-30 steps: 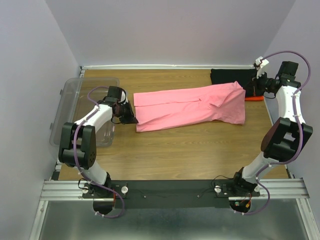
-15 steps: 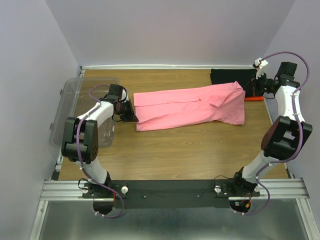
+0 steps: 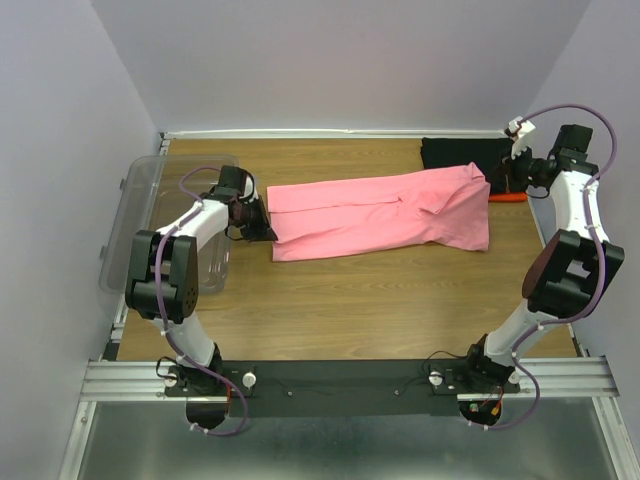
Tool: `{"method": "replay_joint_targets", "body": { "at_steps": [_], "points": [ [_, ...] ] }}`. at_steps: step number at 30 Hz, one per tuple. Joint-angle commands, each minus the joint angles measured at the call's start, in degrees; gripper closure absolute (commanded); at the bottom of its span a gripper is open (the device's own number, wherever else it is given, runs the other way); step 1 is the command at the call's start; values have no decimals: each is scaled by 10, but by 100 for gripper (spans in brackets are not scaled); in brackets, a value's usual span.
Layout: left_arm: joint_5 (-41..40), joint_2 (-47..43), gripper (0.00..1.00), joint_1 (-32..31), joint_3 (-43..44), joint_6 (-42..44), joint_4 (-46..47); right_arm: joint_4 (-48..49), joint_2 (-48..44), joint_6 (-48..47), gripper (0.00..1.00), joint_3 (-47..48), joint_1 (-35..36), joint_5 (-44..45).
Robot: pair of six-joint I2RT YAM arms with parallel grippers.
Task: Fold and stack the t-shirts
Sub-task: Fold the tshirt
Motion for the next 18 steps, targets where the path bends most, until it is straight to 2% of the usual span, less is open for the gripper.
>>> {"method": "replay_joint_targets", "body": {
  "at_steps": [1,18],
  "points": [
    [-3,7,100,3,23,9,-8,11,11,8,99,-5,-5,16],
    [-9,21,100,3,45,11,-15,13,23,14,99,3,-5,22]
  ]
}}
